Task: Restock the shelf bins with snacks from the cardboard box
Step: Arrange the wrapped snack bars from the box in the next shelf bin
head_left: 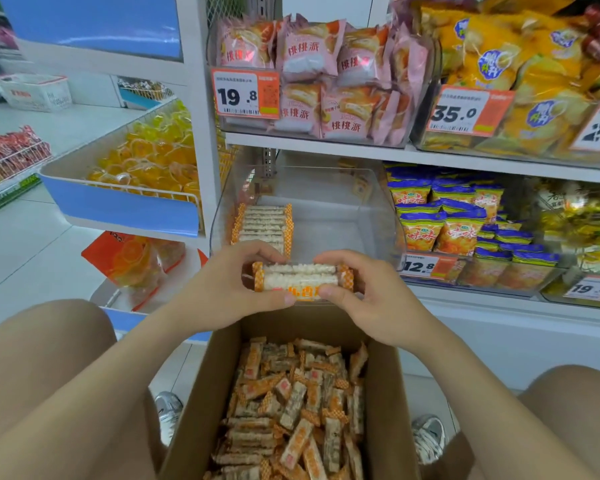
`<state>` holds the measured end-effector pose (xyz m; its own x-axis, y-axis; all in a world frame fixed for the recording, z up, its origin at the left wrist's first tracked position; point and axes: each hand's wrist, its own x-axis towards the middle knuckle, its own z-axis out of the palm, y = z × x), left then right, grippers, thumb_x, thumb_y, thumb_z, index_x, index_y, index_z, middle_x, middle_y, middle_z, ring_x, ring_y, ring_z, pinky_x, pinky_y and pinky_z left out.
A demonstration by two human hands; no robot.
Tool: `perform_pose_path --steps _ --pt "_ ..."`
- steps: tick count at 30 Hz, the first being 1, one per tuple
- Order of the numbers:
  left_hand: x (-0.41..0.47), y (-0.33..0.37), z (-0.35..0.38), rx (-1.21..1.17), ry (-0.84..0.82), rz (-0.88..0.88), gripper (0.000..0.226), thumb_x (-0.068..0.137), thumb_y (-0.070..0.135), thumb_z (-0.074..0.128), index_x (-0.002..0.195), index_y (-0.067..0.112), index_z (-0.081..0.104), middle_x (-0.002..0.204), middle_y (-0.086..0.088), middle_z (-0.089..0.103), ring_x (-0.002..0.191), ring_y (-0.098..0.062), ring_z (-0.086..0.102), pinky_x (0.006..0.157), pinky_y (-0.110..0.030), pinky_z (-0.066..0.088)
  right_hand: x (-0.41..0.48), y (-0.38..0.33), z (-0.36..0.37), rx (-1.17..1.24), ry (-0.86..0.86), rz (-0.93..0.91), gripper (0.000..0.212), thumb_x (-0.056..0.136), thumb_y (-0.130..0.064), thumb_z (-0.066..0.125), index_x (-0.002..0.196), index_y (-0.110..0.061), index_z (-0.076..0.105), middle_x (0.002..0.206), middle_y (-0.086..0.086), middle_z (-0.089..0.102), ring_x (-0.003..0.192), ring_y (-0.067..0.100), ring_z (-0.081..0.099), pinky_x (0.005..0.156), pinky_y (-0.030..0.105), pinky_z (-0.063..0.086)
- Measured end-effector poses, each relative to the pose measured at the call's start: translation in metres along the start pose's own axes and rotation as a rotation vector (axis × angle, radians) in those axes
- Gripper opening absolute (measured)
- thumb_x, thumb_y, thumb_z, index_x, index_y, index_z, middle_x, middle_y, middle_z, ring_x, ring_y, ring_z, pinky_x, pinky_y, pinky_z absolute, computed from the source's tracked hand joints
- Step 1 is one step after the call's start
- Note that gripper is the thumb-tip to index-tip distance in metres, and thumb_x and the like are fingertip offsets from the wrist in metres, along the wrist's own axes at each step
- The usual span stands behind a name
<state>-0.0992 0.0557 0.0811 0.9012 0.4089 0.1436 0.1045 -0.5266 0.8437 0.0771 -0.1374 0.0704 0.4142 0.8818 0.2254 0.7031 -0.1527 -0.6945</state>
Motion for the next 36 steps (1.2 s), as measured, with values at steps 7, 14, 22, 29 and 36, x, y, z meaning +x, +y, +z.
perform_pose_path --steps 7,14,22,29,36 --pt "0.004 -0.003 -0.023 0.135 0.054 0.077 0.044 0.079 0.037 0.090 0.117 0.033 0.068 0.114 0.018 0.070 0.105 -0.002 0.063 0.084 -0.019 0.047 0.018 -0.026 0.012 -0.220 0.037 -0.150 0.041 0.096 -0.034 0.072 0.136 -0.027 0.064 0.124 -0.018 0.061 0.117 -0.001 0.053 0.100 0.017 0.039" --pt "0.013 -0.035 -0.036 0.084 0.515 -0.226 0.056 0.087 0.025 0.079 0.135 0.029 0.050 0.130 0.003 0.050 0.114 -0.018 0.054 0.089 -0.033 0.047 0.087 -0.008 0.025 -0.268 0.086 -0.074 0.045 0.097 -0.031 0.070 0.141 -0.021 0.061 0.128 -0.007 0.062 0.117 0.006 0.055 0.099 0.022 0.039" --pt "0.039 -0.041 -0.030 -0.334 0.565 -0.464 0.026 0.102 0.029 0.064 0.123 0.017 0.057 0.097 0.001 0.062 0.085 -0.014 0.060 0.069 -0.033 0.047 0.157 0.029 0.055 -0.379 -0.279 0.075 0.046 0.091 -0.028 0.080 0.135 -0.020 0.070 0.136 -0.002 0.069 0.126 0.014 0.062 0.106 0.025 0.046" --pt "0.047 -0.043 -0.026 -0.386 0.565 -0.510 0.016 0.106 0.027 0.057 0.119 0.019 0.053 0.091 -0.002 0.055 0.073 -0.015 0.053 0.065 -0.033 0.044 0.176 0.025 0.082 -0.523 -0.260 0.045 0.051 0.077 -0.030 0.086 0.126 -0.028 0.075 0.123 -0.003 0.068 0.112 0.015 0.063 0.092 0.035 0.056" --pt "0.048 -0.042 -0.026 -0.397 0.597 -0.525 0.015 0.105 0.024 0.057 0.119 0.020 0.053 0.095 -0.004 0.058 0.074 -0.015 0.054 0.064 -0.033 0.046 0.180 0.023 0.086 -0.622 -0.187 -0.016 0.047 0.081 -0.038 0.088 0.126 -0.029 0.075 0.119 -0.002 0.065 0.111 0.020 0.062 0.082 0.031 0.048"
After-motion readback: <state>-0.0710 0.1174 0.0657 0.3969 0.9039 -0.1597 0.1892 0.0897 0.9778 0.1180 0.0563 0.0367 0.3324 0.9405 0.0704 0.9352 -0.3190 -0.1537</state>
